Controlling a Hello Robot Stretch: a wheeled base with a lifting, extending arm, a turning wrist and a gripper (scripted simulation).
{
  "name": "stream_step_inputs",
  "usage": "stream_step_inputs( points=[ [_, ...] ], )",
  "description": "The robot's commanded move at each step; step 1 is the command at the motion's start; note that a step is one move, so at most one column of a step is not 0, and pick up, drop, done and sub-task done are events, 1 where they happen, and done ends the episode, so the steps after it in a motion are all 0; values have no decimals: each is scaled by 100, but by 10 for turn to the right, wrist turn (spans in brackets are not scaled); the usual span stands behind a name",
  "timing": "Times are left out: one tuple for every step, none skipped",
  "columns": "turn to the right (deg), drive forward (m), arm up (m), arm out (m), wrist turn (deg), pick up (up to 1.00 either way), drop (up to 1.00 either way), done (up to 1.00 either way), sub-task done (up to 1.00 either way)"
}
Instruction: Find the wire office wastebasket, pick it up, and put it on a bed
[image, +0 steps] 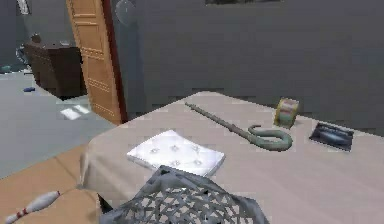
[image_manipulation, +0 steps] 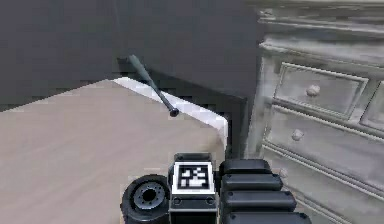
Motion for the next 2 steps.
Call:
stream_step_inputs(
  points=[
    [-60, 0, 0, 0, 0, 0, 0, 0, 0],
    [450, 0, 0, 0, 0, 0, 0, 0, 0]
  ],
)
